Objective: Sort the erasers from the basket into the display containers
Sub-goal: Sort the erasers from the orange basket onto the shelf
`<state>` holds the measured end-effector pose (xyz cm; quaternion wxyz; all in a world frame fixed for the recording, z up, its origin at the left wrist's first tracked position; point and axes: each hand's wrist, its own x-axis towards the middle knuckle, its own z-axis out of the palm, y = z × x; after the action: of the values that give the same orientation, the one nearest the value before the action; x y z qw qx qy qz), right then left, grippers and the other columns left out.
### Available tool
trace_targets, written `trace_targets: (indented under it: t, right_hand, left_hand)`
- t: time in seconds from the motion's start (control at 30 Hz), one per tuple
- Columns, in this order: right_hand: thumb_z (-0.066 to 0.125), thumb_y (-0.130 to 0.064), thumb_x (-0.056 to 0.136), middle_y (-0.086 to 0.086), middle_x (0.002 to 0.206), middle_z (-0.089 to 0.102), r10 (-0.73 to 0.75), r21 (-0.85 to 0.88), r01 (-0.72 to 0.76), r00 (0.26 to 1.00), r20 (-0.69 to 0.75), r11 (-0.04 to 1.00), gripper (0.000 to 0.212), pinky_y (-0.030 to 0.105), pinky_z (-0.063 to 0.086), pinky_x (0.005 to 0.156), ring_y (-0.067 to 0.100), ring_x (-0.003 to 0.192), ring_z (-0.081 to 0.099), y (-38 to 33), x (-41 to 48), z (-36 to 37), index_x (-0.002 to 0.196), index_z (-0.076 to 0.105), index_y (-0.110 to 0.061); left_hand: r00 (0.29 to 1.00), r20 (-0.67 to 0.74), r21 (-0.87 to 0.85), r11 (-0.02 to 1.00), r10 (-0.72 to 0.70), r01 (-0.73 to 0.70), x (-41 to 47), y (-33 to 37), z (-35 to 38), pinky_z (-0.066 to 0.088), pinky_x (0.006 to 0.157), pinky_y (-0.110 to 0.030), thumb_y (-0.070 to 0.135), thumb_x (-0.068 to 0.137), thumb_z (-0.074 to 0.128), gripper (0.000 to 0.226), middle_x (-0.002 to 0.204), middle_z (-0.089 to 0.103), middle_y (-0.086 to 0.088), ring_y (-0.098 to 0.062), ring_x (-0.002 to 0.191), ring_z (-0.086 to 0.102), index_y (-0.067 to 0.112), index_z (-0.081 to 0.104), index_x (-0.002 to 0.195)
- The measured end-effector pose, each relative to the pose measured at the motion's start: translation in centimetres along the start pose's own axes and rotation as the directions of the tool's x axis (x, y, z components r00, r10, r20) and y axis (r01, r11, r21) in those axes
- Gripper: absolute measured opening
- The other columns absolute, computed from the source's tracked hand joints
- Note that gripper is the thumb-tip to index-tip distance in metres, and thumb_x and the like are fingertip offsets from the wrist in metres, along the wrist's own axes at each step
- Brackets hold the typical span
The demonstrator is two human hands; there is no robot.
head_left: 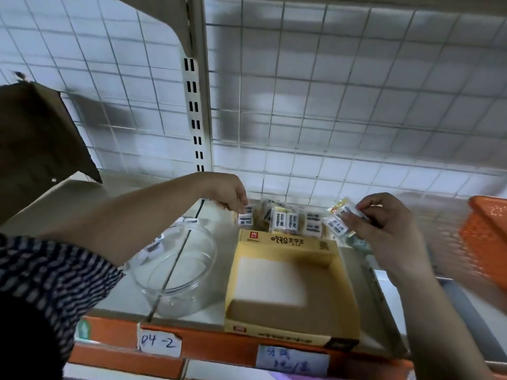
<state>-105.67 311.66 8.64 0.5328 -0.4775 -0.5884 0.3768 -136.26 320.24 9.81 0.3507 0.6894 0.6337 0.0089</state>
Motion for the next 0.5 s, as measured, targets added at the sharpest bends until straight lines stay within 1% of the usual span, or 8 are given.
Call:
trace_targets:
  t: [0.07,0.1,0.13,0.23,0.33,0.4,0.47,0.5]
  right_hand:
    - [0.077,-0.003,0.077,0.018,0.072,0.068,-0.005,-0.013,0.006,0.998,0.06,1.0,0.025,0.044,0.041,0.064,0.037,0.063,0.053,-0.9,0.8,0.7,0.085,0.057,-0.016]
    - [0.077,-0.003,0.077,0.015,0.074,0.07,-0.021,-0.035,0.025,0.995,0.102,0.999,0.025,0.044,0.042,0.064,0.041,0.066,0.057,-1.6,1.3,1.3,0.087,0.058,-0.015]
    - [0.078,-0.003,0.077,0.012,0.075,0.071,-0.039,-0.071,0.051,0.988,0.152,0.996,0.024,0.042,0.044,0.066,0.038,0.069,0.062,-2.3,1.9,2.0,0.09,0.06,-0.014]
    - [0.081,-0.008,0.074,0.0,0.076,0.069,-0.039,-0.191,0.102,0.95,0.308,0.976,0.027,0.038,0.049,0.068,0.018,0.066,0.065,-3.9,4.3,5.0,0.091,0.063,-0.018]
    - [0.083,-0.012,0.072,0.001,0.083,0.069,0.021,-0.344,0.169,0.874,0.485,0.924,0.029,0.036,0.05,0.072,0.018,0.069,0.063,-4.0,6.9,8.4,0.089,0.064,-0.026]
    - [0.082,-0.008,0.073,0.006,0.081,0.071,0.083,-0.373,0.169,0.815,0.574,0.912,0.028,0.036,0.052,0.075,0.018,0.071,0.066,-3.5,8.1,10.5,0.092,0.066,-0.021]
    - [0.08,-0.006,0.076,0.006,0.08,0.072,0.128,-0.401,0.166,0.781,0.611,0.901,0.024,0.024,0.05,0.066,0.016,0.072,0.067,-3.0,8.9,12.1,0.096,0.068,-0.013]
    - [0.08,-0.008,0.077,0.004,0.081,0.073,0.143,-0.431,0.18,0.773,0.618,0.884,0.022,0.019,0.047,0.063,0.015,0.074,0.067,-2.9,9.2,12.7,0.096,0.069,-0.013]
  left_hand:
    - [0.998,-0.046,0.096,0.995,0.047,-0.042,0.1,0.0,0.0,0.052,0.076,-0.031,0.031,0.08,0.078,0.02,0.09,0.063,0.005,-0.019,0.088,0.061,0.025,0.067,0.096]
    - [0.995,-0.074,0.119,0.992,0.062,-0.053,-0.1,0.2,-0.2,0.052,0.075,-0.034,0.036,0.079,0.079,0.026,0.091,0.064,0.005,-0.018,0.084,0.061,0.026,0.066,0.1]
    - [0.992,-0.1,0.125,0.99,0.075,-0.063,-0.5,0.4,-0.6,0.052,0.072,-0.034,0.039,0.08,0.077,0.032,0.094,0.065,0.003,-0.017,0.081,0.061,0.025,0.065,0.106]
    - [0.959,-0.237,0.157,0.98,0.158,-0.122,-2.8,1.0,-1.8,0.045,0.068,-0.021,0.039,0.087,0.069,0.033,0.106,0.065,0.003,-0.014,0.089,0.06,0.022,0.064,0.114]
    - [0.889,-0.399,0.146,0.973,0.224,-0.179,-6.0,0.4,-2.6,0.041,0.069,-0.015,0.035,0.088,0.069,0.026,0.108,0.065,0.008,-0.004,0.088,0.058,0.025,0.065,0.112]
    - [0.844,-0.478,0.115,0.97,0.242,-0.213,-8.1,-0.5,-2.6,0.042,0.067,-0.014,0.033,0.087,0.07,0.022,0.103,0.066,0.012,0.001,0.085,0.059,0.027,0.066,0.108]
    - [0.794,-0.557,0.065,0.966,0.245,-0.252,-10.1,-1.4,-2.1,0.044,0.066,-0.009,0.03,0.087,0.071,0.019,0.098,0.066,0.014,0.004,0.082,0.062,0.026,0.067,0.105]
    - [0.766,-0.596,0.048,0.963,0.241,-0.266,-10.8,-1.8,-1.8,0.044,0.066,-0.005,0.028,0.087,0.071,0.018,0.096,0.067,0.014,0.004,0.081,0.062,0.025,0.068,0.104]
